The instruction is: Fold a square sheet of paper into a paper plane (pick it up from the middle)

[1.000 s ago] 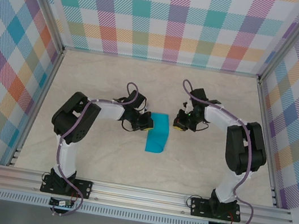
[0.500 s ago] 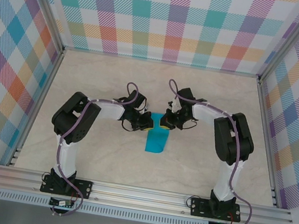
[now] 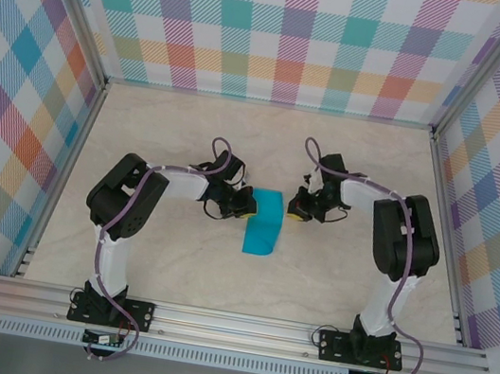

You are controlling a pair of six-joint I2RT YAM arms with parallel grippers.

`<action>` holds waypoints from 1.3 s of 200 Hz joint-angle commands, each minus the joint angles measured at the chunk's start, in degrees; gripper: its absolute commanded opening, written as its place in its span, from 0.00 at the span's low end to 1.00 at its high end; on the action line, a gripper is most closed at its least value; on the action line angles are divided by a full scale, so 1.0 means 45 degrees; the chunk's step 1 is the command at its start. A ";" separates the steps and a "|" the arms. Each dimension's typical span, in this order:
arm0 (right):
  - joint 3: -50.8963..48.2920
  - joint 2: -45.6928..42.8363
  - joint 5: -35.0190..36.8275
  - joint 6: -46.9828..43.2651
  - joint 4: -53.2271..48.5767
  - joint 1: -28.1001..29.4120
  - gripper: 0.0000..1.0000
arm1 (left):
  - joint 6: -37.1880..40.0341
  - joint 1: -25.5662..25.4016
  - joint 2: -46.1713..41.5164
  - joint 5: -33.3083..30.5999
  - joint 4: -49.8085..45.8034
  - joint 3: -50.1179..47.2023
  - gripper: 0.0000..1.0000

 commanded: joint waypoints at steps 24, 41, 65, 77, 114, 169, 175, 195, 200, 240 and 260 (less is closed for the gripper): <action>0.1249 0.0130 -0.0628 0.0091 0.0113 0.1196 0.00 | 0.0187 -0.0054 0.1909 -0.2838 -0.4071 -0.1124 0.00; 0.1710 0.0740 -0.0741 0.0239 0.0243 0.1438 0.00 | 0.0191 -0.0054 0.1909 -0.2804 -0.4114 -0.1079 0.00; 0.1991 0.1216 -0.0948 0.0377 0.0701 0.1490 0.00 | 0.0209 -0.0054 0.1923 -0.2805 -0.4154 -0.1066 0.00; 0.2132 0.1393 -0.0863 0.0349 0.0693 0.1489 0.00 | 0.0192 -0.0054 0.1966 -0.2789 -0.4159 -0.1069 0.00; 0.2019 0.1737 0.0083 0.0468 0.0470 0.1148 0.00 | 0.0225 -0.0054 0.1987 -0.2838 -0.4295 -0.1105 0.00; 0.1281 0.1258 0.1098 0.0465 0.0561 -0.0193 0.00 | 0.0235 -0.0053 0.1953 -0.2888 -0.4268 -0.1378 0.00; 0.1315 0.1178 0.1153 0.0495 0.0584 -0.0248 0.00 | 0.0230 -0.0054 0.1949 -0.2887 -0.4261 -0.1398 0.00; 0.1346 0.0810 0.0831 0.0759 0.1015 -0.0199 0.00 | 0.0231 -0.0054 0.1890 -0.2850 -0.4216 -0.1381 0.00; 0.1276 0.0703 0.0646 0.0893 0.1250 -0.0119 0.00 | 0.0232 -0.0054 0.1875 -0.2859 -0.4208 -0.1369 0.00; 0.1272 0.0741 -0.0174 0.1468 0.2148 0.1100 0.00 | 0.0230 -0.0054 0.1869 -0.2809 -0.4269 -0.1222 0.00; 0.1646 0.1519 -0.0468 0.1772 0.2170 0.1284 0.00 | 0.0246 -0.0054 0.1887 -0.2823 -0.4305 -0.1172 0.00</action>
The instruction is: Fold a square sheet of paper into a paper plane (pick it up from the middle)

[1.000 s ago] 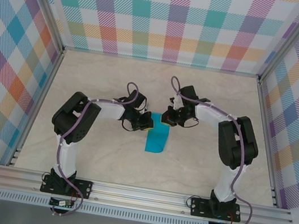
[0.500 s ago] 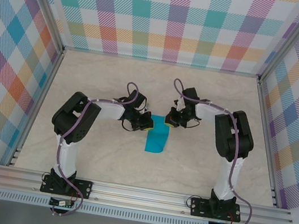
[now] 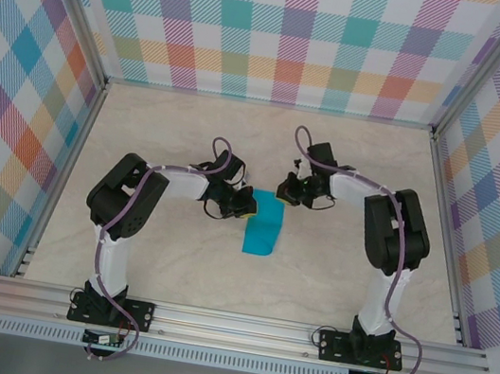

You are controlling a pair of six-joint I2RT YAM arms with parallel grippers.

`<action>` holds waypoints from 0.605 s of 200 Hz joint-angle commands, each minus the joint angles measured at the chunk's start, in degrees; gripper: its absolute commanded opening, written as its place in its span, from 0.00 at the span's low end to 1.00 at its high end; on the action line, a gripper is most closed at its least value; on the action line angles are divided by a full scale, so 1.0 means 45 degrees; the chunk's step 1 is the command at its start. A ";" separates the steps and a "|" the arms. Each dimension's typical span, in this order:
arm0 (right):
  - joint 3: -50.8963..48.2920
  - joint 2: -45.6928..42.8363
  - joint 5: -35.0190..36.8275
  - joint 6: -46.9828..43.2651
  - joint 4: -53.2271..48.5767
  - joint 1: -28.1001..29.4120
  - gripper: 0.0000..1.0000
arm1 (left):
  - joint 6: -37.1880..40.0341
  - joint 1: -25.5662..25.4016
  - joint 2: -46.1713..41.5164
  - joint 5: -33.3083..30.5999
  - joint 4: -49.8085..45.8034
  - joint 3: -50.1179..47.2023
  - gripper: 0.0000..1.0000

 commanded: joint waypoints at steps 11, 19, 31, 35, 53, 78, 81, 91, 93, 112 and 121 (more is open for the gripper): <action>0.0394 0.0835 -0.0741 0.0585 0.0493 0.0333 0.00 | 0.0195 -0.0054 0.1875 -0.2828 -0.4203 -0.1233 0.00; 0.0469 0.0952 -0.0632 0.0533 0.0466 0.0321 0.00 | 0.0197 -0.0064 0.1875 -0.2828 -0.4204 -0.1251 0.00; 0.0577 0.1081 -0.0503 0.0516 0.0469 0.0213 0.00 | 0.0204 -0.0054 0.1875 -0.2829 -0.4204 -0.1287 0.00; 0.0562 0.1102 -0.0506 0.0561 0.0535 0.0129 0.00 | 0.0196 -0.0049 0.1875 -0.2827 -0.4203 -0.1292 0.00; 0.0359 0.1209 -0.0532 0.0836 0.0987 -0.0413 0.00 | 0.0179 -0.0054 0.1875 -0.2832 -0.4171 -0.1355 0.00; 0.0454 0.1368 0.0109 0.0783 0.0819 -0.0946 0.00 | 0.0136 -0.0054 0.1890 -0.2827 -0.4101 -0.1469 0.00; 0.0526 0.1389 0.0240 0.0776 0.0729 -0.1002 0.00 | 0.0136 -0.0054 0.1894 -0.2818 -0.4088 -0.1495 0.00; 0.0734 0.1446 0.0705 0.0702 0.0392 -0.1135 0.00 | 0.0136 -0.0054 0.1890 -0.2809 -0.4068 -0.1509 0.00; 0.0780 0.1470 0.0769 0.0703 0.0331 -0.1167 0.00 | 0.0146 -0.0054 0.1894 -0.2809 -0.4067 -0.1510 0.00; 0.1090 0.1444 0.1344 0.0684 -0.0006 -0.1414 0.00 | 0.0151 -0.0054 0.1856 -0.2789 -0.4047 -0.1539 0.00; 0.1199 0.1308 0.1485 0.0611 -0.0141 -0.1445 0.00 | 0.0156 -0.0054 0.1831 -0.2790 -0.4058 -0.1520 0.00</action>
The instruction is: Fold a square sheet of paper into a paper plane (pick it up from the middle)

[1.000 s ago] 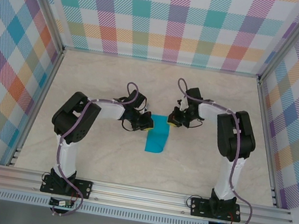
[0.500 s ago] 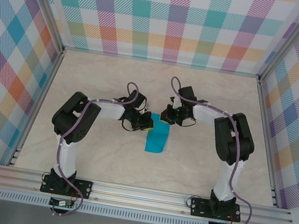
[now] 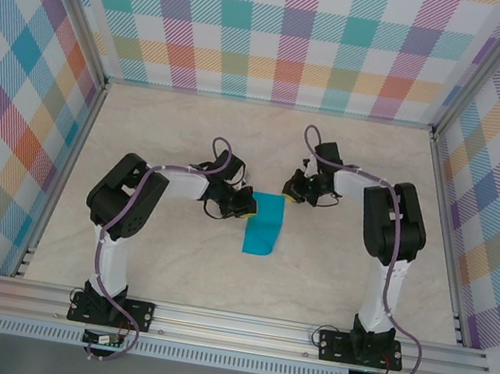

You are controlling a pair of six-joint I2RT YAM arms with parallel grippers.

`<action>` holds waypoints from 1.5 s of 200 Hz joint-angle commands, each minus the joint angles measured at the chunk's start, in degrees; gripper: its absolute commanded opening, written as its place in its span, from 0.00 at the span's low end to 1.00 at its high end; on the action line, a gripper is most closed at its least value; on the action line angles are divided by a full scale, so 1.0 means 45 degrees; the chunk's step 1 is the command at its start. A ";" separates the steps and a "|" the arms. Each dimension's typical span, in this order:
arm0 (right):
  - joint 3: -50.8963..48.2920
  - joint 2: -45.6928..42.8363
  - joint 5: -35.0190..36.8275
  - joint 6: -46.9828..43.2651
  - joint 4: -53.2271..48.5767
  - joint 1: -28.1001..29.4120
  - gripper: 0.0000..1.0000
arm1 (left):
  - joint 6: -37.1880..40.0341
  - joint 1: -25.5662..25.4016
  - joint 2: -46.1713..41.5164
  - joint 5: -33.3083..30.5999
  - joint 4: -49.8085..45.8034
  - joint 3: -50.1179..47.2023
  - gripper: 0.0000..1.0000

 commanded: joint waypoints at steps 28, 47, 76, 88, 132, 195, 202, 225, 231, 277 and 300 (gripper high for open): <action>0.0085 -0.1028 0.0612 -0.0186 -0.0342 -0.0176 0.00 | 0.0195 -0.0051 0.1824 -0.2828 -0.4144 -0.1423 0.00; -0.0480 -0.1865 -0.0051 -0.0722 -0.0528 0.0182 0.00 | 0.0178 -0.0054 0.1836 -0.2849 -0.4157 -0.1375 0.00; -0.1094 -0.2174 -0.0944 -0.1337 -0.1309 0.0682 0.00 | 0.0197 -0.0054 0.1924 -0.2828 -0.4193 -0.1285 0.00; -0.1426 -0.2284 -0.1195 -0.1399 -0.1413 0.0956 0.00 | 0.0180 -0.0054 0.1934 -0.2852 -0.4194 -0.1295 0.00; -0.1915 -0.2145 -0.1653 -0.1415 -0.1572 0.1649 0.00 | 0.0175 -0.0054 0.1952 -0.2828 -0.4198 -0.1339 0.00; -0.1732 -0.1473 -0.2207 -0.1540 -0.1865 0.2084 0.00 | 0.0146 -0.0054 0.1947 -0.2876 -0.4265 -0.1229 0.00; -0.1805 -0.1474 -0.2220 -0.1568 -0.1868 0.2094 0.00 | 0.0136 -0.0060 0.1953 -0.2850 -0.4262 -0.1217 0.00; -0.1956 -0.1443 -0.2074 -0.1814 -0.2241 0.2094 0.00 | 0.0141 -0.0076 0.1934 -0.2848 -0.4408 -0.1182 0.00; -0.1927 -0.1434 -0.1904 -0.1896 -0.2569 0.2094 0.00 | 0.0114 -0.0073 0.1934 -0.2848 -0.4428 -0.1182 0.00; -0.2924 -0.2192 -0.0777 -0.2431 -0.4052 0.1847 0.00 | -0.0239 -0.0073 0.1970 -0.3061 -0.4404 -0.1420 0.00; -0.3530 -0.2786 -0.0310 -0.2257 -0.4324 0.1554 0.00 | -0.0338 -0.0074 0.2031 -0.3101 -0.4338 -0.1493 0.00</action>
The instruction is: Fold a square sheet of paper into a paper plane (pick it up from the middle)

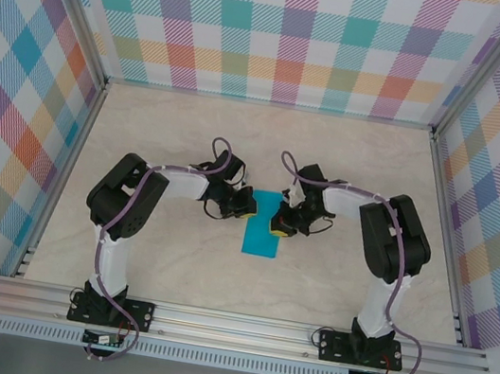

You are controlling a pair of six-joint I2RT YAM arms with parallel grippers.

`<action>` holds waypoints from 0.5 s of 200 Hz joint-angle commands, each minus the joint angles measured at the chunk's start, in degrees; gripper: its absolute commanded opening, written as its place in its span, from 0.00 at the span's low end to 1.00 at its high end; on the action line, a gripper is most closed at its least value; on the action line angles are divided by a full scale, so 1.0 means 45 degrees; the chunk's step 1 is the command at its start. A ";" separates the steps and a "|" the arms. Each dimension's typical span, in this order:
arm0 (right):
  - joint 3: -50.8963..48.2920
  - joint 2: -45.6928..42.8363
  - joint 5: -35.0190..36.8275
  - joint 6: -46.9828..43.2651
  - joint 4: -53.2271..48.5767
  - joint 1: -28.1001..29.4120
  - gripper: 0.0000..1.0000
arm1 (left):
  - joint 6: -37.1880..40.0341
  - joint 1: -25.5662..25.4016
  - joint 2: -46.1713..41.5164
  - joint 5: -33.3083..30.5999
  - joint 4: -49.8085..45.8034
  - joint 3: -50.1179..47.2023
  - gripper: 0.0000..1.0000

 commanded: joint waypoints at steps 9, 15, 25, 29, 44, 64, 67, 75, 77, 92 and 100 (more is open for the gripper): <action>-0.0735 -0.0959 0.0984 -0.0095 -0.1614 -0.0288 0.00 | -0.0221 -0.0073 0.2032 -0.3053 -0.4258 -0.1532 0.00; -0.0691 -0.1181 0.1048 0.0024 -0.1565 -0.0289 0.00 | -0.0216 -0.0073 0.2027 -0.3068 -0.4254 -0.1536 0.00; -0.0568 -0.1515 0.0916 0.0250 -0.1310 -0.0272 0.00 | -0.0195 -0.0072 0.2010 -0.3071 -0.4255 -0.1484 0.00; -0.0467 -0.1628 0.0837 0.0347 -0.1188 -0.0252 0.00 | -0.0180 -0.0073 0.2016 -0.3072 -0.4267 -0.1474 0.00; 0.0120 -0.1803 0.0585 0.0662 -0.0810 -0.0030 0.00 | -0.0099 -0.0073 0.2027 -0.3043 -0.4326 -0.1385 0.00; 0.1014 -0.1577 0.0509 0.1085 -0.0521 0.0345 0.00 | 0.0005 -0.0086 0.1995 -0.3053 -0.4409 -0.1282 0.00; 0.1115 -0.1505 0.0510 0.1157 -0.0440 0.0406 0.00 | 0.0012 -0.0072 0.1986 -0.3053 -0.4426 -0.1285 0.00; 0.1334 -0.1289 0.0448 0.1306 -0.0241 0.0551 0.00 | 0.0001 -0.0073 0.1960 -0.3072 -0.4447 -0.1271 0.00; 0.1389 -0.1223 0.0417 0.1337 -0.0182 0.0585 0.00 | -0.0004 -0.0073 0.1965 -0.3072 -0.4448 -0.1262 0.00; 0.1708 -0.0636 0.0362 0.1478 0.0002 0.0834 0.00 | 0.0008 -0.0073 0.1968 -0.3073 -0.4498 -0.1241 0.00; 0.1798 -0.0375 0.0335 0.1512 0.0095 0.0968 0.00 | 0.0013 -0.0073 0.1972 -0.3090 -0.4505 -0.1220 0.00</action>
